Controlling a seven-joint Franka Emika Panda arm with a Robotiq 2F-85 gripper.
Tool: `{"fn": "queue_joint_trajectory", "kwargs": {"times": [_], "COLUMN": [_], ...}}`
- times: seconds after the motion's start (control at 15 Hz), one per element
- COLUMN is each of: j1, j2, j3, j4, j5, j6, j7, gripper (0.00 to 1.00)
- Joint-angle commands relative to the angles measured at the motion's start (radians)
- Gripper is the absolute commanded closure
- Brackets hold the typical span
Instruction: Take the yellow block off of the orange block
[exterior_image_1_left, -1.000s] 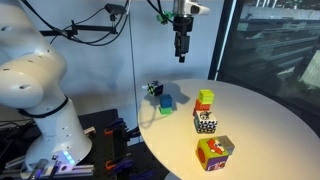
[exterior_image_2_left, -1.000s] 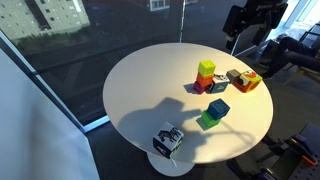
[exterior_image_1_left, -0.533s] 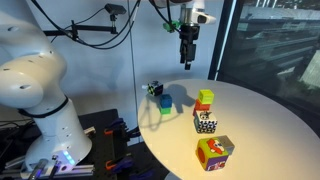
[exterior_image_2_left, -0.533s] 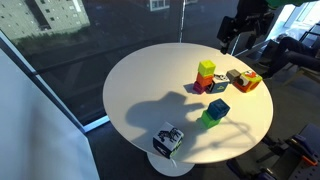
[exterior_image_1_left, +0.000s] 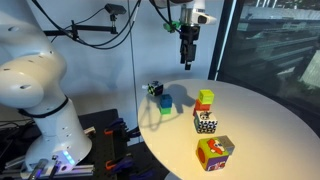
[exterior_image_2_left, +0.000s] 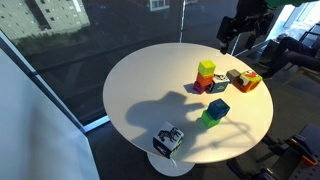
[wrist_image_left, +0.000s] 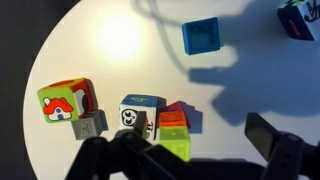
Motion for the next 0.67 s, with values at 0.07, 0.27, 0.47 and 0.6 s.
{"fn": "queue_joint_trajectory", "kwargs": {"times": [0.07, 0.27, 0.47, 0.6], "j1": [0.01, 0.009, 0.009, 0.011], "j2": [0.049, 0.091, 0.146, 0.187], "j3": [-0.032, -0.049, -0.063, -0.071], "j4": [0.042, 0.069, 0.11, 0.14], "j5": [0.005, 0.011, 0.013, 0.015], "j6": [-0.006, 0.001, 0.014, 0.022], "j7": [0.016, 0.013, 0.004, 0.002], "gripper": [0.0, 0.0, 0.0, 0.0]}}
